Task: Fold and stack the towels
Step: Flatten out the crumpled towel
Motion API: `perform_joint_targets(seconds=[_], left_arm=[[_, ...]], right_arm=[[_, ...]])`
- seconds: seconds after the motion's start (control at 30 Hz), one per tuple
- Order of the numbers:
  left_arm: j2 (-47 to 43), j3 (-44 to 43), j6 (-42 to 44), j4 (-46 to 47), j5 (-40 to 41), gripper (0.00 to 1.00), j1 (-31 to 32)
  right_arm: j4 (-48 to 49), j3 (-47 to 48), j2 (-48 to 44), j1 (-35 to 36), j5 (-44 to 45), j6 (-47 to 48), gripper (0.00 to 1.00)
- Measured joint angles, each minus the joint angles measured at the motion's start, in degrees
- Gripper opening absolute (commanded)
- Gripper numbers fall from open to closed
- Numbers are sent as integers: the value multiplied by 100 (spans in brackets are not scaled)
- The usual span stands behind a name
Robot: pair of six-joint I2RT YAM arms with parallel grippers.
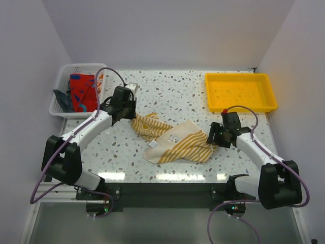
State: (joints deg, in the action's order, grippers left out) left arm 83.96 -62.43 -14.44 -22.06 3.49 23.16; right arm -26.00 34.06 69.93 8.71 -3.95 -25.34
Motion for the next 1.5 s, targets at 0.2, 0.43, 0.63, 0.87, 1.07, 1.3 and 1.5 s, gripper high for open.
perform_joint_targets(seconds=[0.2, 0.43, 0.63, 0.87, 1.07, 1.3, 1.5], left_arm=[[26, 308, -151, 7, -498, 0, -96], [0, 306, -109, -9, -597, 0, -92], [-247, 306, -44, -15, -634, 0, -92], [-627, 372, 55, -26, -581, 0, -90], [-721, 562, 59, -57, -470, 0, -90], [-737, 610, 63, -114, -223, 0, -90], [-675, 592, 57, -127, 28, 0, -90]], right_arm=[[-494, 1040, -173, 651, 98, 490, 70], [-321, 2522, 789, 1725, -7, 927, 59], [-186, 2979, 2216, 1945, 101, 1051, 52], [-22, 3403, 3027, 1939, 651, 1080, 52], [332, 3558, 3600, 1939, 1023, 1082, 52], [511, 3711, 3993, 1941, 1121, 1108, 30], [581, 3709, 3998, 1941, 1099, 1154, 0]])
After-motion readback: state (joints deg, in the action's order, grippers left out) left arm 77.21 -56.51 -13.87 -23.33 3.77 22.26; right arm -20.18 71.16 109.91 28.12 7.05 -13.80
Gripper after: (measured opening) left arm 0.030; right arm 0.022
